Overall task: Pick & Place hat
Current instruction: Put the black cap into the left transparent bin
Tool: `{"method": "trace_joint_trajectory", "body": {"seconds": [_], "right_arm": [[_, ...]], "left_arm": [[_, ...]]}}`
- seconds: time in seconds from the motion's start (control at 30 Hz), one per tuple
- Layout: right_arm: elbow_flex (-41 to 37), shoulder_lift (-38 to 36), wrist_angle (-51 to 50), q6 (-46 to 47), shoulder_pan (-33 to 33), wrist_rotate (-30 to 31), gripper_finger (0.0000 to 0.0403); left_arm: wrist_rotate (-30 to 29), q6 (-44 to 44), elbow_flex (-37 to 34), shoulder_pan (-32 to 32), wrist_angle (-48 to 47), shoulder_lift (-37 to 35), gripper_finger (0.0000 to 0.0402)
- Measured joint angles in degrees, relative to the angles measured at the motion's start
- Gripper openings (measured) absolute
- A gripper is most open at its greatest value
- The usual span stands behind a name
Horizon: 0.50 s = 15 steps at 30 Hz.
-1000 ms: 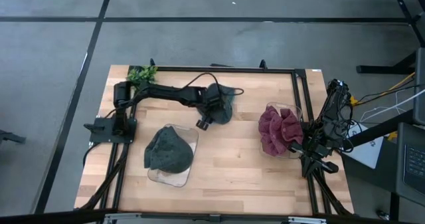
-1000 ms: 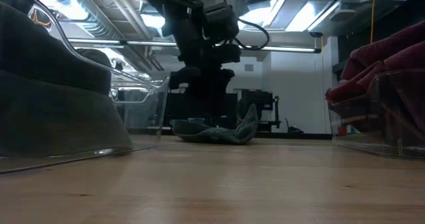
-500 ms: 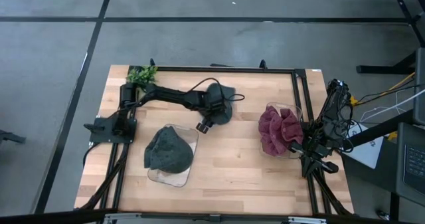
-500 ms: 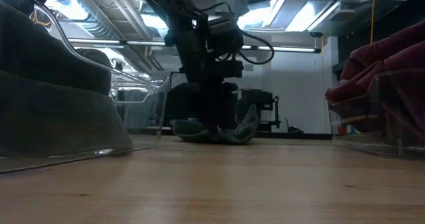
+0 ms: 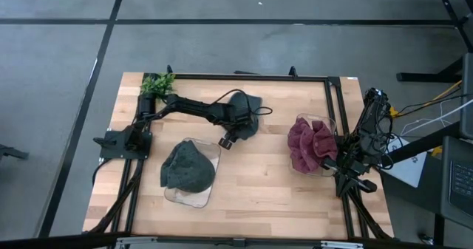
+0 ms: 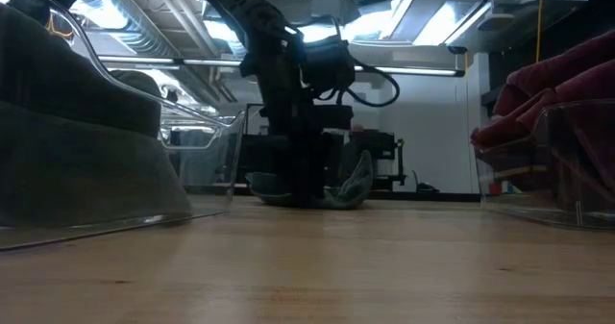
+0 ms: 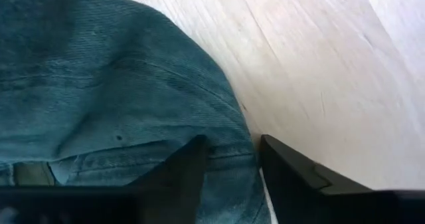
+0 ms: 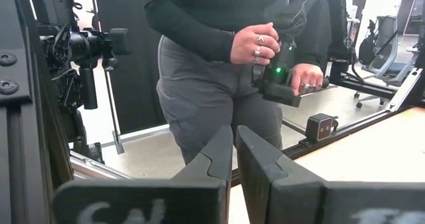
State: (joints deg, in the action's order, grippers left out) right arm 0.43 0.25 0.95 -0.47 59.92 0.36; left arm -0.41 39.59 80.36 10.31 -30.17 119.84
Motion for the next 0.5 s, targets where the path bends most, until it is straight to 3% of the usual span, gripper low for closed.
{"method": "trace_joint_trajectory", "body": {"seconds": [0.17,0.27,0.4,0.5], "right_arm": [[0.0,0.0,0.0,0.0,0.0,0.0,0.0024],[0.0,0.0,0.0,0.0,0.0,0.0,0.0024],[0.0,0.0,0.0,0.0,0.0,0.0,0.0024],[0.0,0.0,0.0,0.0,0.0,0.0,0.0024]], "left_arm": [[-0.8,-0.3,0.0,0.2,1.4,0.1,0.0064],[-4.5,-1.0,0.1,0.6,4.8,0.3,0.0017],[-4.9,-2.9,0.8,1.6,5.8,0.3,0.0006],[0.1,-7.1,3.5,2.8,2.5,0.3,0.0004]]}}
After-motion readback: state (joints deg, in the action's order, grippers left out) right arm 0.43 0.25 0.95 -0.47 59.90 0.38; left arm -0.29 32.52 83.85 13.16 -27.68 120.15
